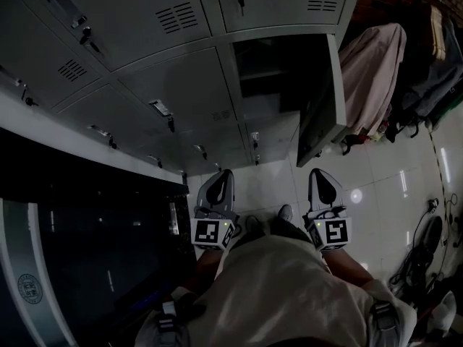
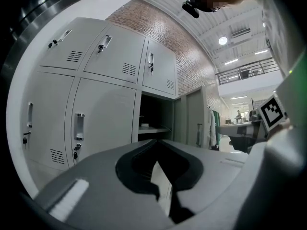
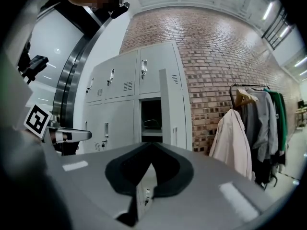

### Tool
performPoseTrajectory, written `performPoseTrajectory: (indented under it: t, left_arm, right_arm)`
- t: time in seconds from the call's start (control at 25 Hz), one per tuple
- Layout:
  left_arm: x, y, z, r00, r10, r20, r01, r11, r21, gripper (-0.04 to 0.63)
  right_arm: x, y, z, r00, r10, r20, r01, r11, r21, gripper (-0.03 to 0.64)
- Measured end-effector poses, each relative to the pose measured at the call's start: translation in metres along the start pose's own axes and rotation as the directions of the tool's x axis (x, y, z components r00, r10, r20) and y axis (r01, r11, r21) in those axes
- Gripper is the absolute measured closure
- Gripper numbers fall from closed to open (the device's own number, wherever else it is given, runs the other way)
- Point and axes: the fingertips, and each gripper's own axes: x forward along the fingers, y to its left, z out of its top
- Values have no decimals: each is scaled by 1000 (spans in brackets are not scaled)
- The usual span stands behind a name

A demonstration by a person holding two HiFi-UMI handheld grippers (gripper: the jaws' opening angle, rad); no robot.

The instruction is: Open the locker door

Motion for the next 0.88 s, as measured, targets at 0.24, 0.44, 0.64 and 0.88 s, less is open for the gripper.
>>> performPoseTrajectory:
  t: [0.24,0.44,0.64,0.88]
  left_arm:
    - [-13,4,-20,998,-58,-17,58,998,-1,574]
    - [-29,2,-20,999,-28,-25,28,999,15,574]
    - [-64,-20,-18,999,28,-38,-27,999,45,574]
    - [-91,-100,-23,998,60,-14,-60,997,50,572]
  right_arm:
    - [2,21,-10,998,-9,66,7,999,40,617]
    - [-13,42,-27,998,61,-28,-60,998,32,617]
    - [-36,62,-18,985,170,6,-170,984,60,617]
    - [-117,40,-24,972,233,10,-234,971,46,617]
